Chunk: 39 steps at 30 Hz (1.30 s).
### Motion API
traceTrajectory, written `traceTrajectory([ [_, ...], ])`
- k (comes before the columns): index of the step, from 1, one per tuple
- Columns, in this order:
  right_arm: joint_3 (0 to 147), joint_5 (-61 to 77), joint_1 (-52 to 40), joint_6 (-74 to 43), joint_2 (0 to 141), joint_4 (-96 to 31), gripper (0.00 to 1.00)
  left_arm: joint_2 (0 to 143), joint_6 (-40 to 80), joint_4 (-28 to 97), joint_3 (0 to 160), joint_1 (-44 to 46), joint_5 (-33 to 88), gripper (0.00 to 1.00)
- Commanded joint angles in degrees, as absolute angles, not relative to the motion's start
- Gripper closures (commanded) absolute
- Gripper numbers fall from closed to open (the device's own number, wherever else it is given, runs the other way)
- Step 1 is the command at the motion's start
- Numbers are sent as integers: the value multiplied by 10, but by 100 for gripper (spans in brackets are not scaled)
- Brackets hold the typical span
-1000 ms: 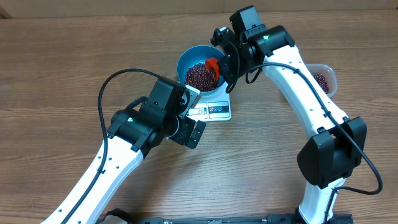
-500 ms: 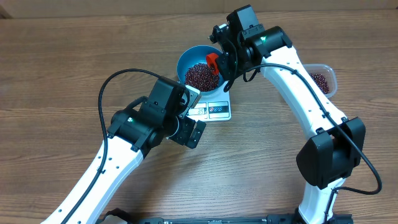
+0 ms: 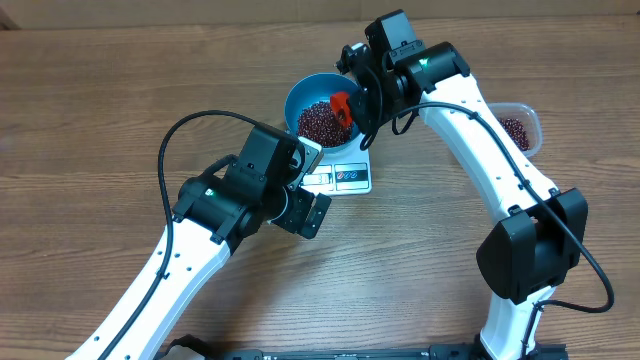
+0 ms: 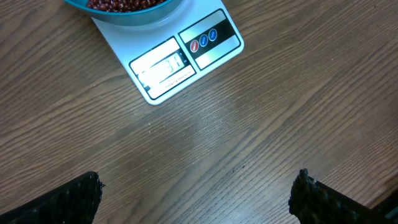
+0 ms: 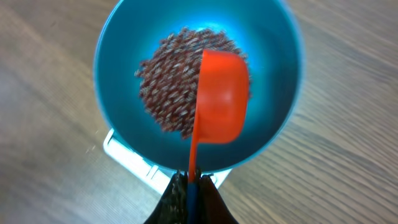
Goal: Scoop item into bowl and weigh 150g on scale
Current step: 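Hold the scoop inverted over the bowl, shaking out remaining beans, then move the empty scoop with the right gripper back to the bean tub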
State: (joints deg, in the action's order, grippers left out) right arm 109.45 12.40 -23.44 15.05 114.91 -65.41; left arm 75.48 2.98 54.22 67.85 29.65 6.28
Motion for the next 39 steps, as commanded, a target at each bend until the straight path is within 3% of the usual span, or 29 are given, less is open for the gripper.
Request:
traceTrajectory([
  [1,1111,153,-244,200,1125,-652,96,753,30,541,680,299,70,0],
  [22,1111,91,-246,200,1064,-634,96,753,29,541,680,299,70,0],
  [31,1111,-24,-299,209,1064,-623,97,753,29,541,680,299,70,0],
  [39,1111,-44,-312,191,1064,-613,96,753,29,541,680,299,70,1],
])
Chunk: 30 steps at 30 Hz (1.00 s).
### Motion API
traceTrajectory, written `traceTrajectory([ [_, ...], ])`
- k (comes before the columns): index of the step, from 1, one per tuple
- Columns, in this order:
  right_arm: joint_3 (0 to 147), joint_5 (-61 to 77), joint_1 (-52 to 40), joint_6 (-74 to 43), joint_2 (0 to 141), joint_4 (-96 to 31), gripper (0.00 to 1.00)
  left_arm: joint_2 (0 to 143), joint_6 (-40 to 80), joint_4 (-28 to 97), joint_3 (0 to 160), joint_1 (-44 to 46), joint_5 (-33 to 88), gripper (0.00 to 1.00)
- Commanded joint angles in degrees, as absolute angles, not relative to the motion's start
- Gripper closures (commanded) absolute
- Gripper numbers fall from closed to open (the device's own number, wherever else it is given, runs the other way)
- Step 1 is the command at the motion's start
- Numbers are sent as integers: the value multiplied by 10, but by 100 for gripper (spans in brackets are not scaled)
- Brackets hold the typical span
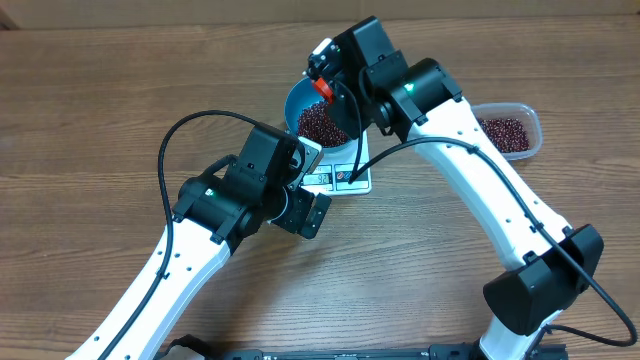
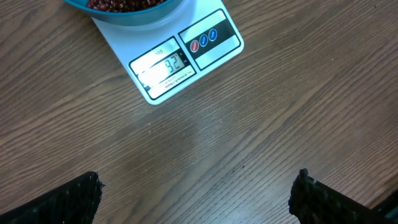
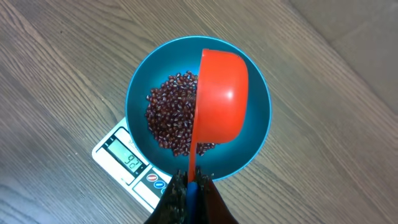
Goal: Scoop item into bowl and weigh 150g on scale
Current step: 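Move the empty scoop with the right gripper back to the bean tub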
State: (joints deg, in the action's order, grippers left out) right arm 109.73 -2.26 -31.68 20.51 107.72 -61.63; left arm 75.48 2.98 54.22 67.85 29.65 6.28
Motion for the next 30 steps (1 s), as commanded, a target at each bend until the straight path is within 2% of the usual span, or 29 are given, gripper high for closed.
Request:
traceTrajectory([
  [1,1111,-44,-309,179,1064,-613,96,753,29,541,680,299,70,0],
  [8,1111,-9,-256,120,1058,-616,96,753,29,541,680,299,70,0],
  [15,1111,239,-156,120,1052,-622,96,753,30,541,680,299,70,0],
  [19,1111,327,-95,119,1052,-627,96,753,29,541,680,299,70,0],
  [25,1111,248,-4,42,1052,-661,96,753,29,541,680,299,70,0],
  [30,1111,166,51,36,1052,-711,96,753,29,541,680,299,71,0],
])
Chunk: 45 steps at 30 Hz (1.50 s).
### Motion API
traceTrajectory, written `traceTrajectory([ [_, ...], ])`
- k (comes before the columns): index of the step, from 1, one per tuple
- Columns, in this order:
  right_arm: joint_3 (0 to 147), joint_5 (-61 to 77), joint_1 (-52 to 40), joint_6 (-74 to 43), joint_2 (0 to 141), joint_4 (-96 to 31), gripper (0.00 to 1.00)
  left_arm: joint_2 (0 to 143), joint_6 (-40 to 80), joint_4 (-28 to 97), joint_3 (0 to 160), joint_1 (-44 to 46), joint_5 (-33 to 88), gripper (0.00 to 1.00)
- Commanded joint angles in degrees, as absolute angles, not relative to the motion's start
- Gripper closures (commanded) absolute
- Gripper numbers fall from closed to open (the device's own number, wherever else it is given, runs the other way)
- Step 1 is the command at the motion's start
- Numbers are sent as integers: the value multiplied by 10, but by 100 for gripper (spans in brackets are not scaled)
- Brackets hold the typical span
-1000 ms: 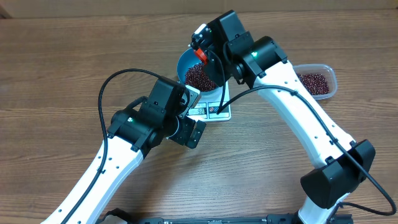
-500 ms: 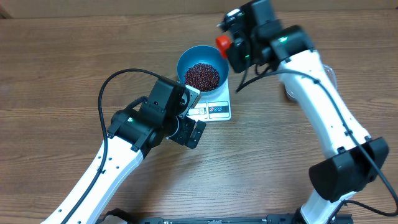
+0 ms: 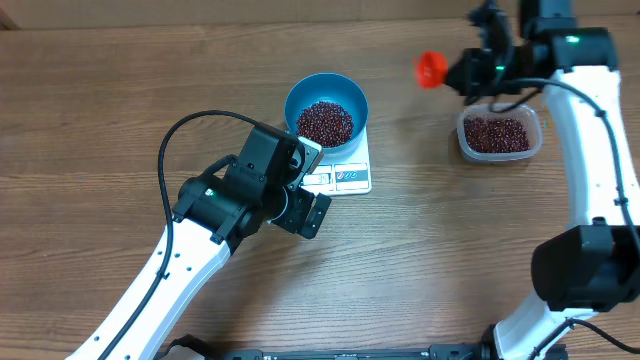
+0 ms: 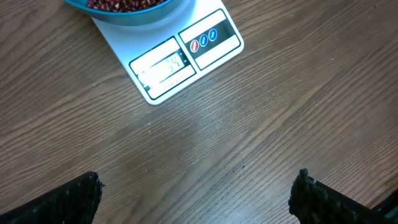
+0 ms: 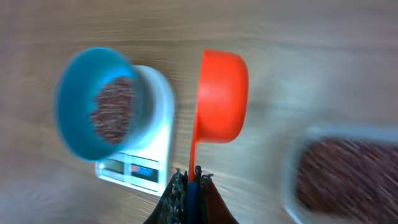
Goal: Scoop item into bowl and weigh 150g on scale
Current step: 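Move the empty scoop with the right gripper back to the bean tub, then dip and drag the red scoop through the beans in the tub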
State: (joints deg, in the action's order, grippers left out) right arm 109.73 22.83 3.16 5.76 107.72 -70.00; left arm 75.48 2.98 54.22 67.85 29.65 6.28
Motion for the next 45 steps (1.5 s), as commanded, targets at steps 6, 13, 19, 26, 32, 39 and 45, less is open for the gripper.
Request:
traceTrajectory([
  [6,1109,-24,64,23,1053,-759,96,753,29,541,680,299,70,0],
  [13,1080,-142,64,23,1057,-762,96,753,30,541,680,299,70,0],
  [19,1020,-159,64,32,1057,-727,96,753,29,541,680,299,70,0],
  [26,944,-159,56,56,1059,-669,97,753,29,541,680,299,70,0],
  [32,894,-148,41,77,1059,-637,96,753,29,541,680,299,70,0],
  [39,865,-134,8,88,1061,-618,96,753,29,541,680,299,70,0],
  [45,858,-111,-16,95,1065,-613,96,753,29,541,680,299,70,0],
])
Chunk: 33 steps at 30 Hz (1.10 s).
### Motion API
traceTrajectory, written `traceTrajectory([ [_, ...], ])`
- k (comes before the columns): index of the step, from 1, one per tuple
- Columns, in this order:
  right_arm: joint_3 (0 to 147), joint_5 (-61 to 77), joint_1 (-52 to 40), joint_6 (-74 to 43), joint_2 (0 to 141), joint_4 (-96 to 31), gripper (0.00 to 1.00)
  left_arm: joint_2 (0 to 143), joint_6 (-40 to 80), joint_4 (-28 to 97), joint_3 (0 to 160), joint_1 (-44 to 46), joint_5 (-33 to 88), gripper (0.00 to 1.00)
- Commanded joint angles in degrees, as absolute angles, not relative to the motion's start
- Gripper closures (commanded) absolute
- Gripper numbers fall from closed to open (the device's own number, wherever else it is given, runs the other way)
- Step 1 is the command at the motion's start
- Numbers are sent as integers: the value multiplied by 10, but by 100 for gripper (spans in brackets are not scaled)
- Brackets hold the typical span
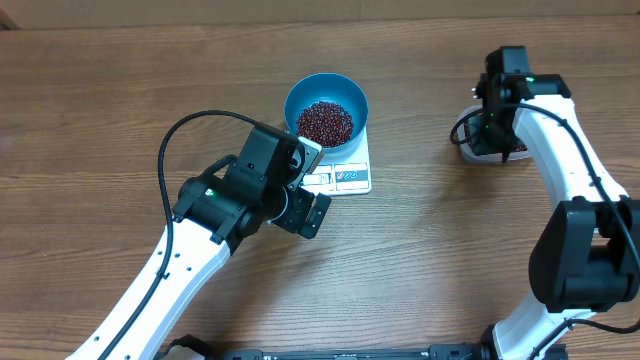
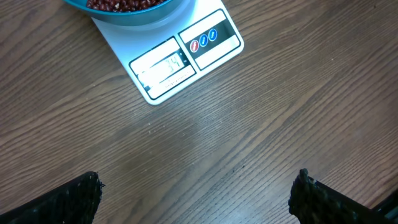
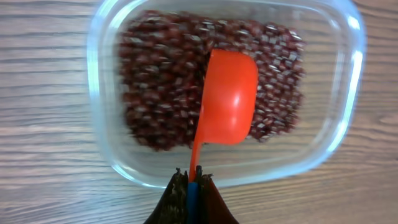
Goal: Scoop item into bowl and weigh 150g on scale
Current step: 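Dip and drag the red scoop through the beans in the tub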
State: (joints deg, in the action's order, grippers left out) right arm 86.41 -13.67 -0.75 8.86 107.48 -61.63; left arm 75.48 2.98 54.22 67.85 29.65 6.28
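Note:
The blue bowl (image 1: 326, 102) of red beans stands on the white scale (image 1: 341, 175), whose lit display (image 2: 163, 66) reads about 94. My right gripper (image 3: 193, 176) is shut on the handle of the orange scoop (image 3: 228, 98), which hangs empty over the clear tub of red beans (image 3: 155, 93). In the overhead view the right gripper (image 1: 492, 140) hides most of that tub at the right. My left gripper (image 2: 196, 190) is open above bare wood in front of the scale; its fingers (image 2: 68, 199) hold nothing.
A black cable (image 1: 190, 130) loops off the left arm left of the scale. The right arm (image 1: 575, 190) runs down the right side of the wooden table (image 1: 120, 80).
The right gripper has moved with the scoop from the air between bowl and tub to right over the bean tub, lower down. The left arm, bowl and scale reading are unchanged.
The scoop was first over the bowl, close to the beans. Then it hung higher above the bowl, empty, the scale reading 92. Then it was carried right toward the tub, the scale showing 94. Now it is over the tub's beans.

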Motion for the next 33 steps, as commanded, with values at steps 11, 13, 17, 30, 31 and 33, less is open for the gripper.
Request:
traceTrajectory([
  [11,860,51,12,90,1065,-597,96,753,29,541,680,299,70,0],
  [13,860,69,23,90,1065,-596,97,753,30,541,680,299,70,1],
  [17,860,101,47,91,1065,-596,96,753,29,541,680,299,70,0],
  [30,860,209,115,108,1065,-594,96,753,29,541,680,299,70,0],
  [31,860,217,121,108,1065,-594,96,753,29,541,680,299,70,0],
  [33,860,234,132,108,1065,-594,96,753,29,541,680,299,70,0],
])
